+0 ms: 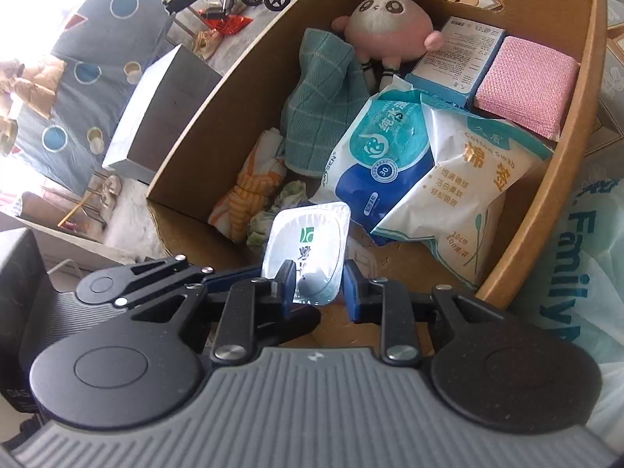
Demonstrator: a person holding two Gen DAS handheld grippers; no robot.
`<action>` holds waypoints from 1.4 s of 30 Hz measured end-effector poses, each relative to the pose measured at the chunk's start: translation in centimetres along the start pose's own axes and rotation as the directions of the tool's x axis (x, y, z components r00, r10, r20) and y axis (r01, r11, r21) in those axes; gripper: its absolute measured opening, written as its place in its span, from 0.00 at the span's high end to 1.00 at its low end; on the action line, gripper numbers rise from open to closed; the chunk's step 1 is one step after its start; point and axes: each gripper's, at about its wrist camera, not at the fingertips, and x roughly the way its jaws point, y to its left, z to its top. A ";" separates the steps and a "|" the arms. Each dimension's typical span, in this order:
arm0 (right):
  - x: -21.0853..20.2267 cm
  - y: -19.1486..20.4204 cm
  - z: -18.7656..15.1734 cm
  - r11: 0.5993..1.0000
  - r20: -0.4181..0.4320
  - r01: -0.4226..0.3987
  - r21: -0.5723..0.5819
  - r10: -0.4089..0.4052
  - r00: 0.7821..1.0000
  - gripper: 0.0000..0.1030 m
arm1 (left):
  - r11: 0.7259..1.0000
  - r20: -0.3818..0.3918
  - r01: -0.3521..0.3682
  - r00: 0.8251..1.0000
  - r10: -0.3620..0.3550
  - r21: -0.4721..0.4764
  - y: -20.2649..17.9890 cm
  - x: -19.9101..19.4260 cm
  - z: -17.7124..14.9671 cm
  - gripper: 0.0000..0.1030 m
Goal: Organize soft objects
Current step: 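Lower the yogurt cup into the box and open the right tool, then move the right tool to the gold-wrapped small box on the table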
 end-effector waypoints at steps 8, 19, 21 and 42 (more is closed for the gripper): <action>0.3 0.2 0.1 1.000 -0.015 0.011 -0.010 -0.011 1.000 0.73 | 1.000 -0.011 0.010 1.000 -0.010 -0.006 -0.1 -0.5 0.2 0.53; -0.5 0.5 0.2 1.000 0.001 0.003 -0.004 -0.003 1.000 0.59 | 1.000 0.038 0.011 0.999 -0.011 -0.008 -0.2 -3.1 0.1 0.44; -1.1 0.5 0.0 1.000 0.018 -0.001 0.003 0.001 1.000 0.59 | 1.000 0.054 0.008 0.999 -0.008 -0.005 -0.5 -3.6 0.0 0.44; -23.9 -13.2 -17.9 0.956 0.443 0.073 0.284 -0.199 0.874 0.52 | 0.899 0.243 0.197 0.920 -0.307 0.391 -19.2 -4.9 -5.0 0.31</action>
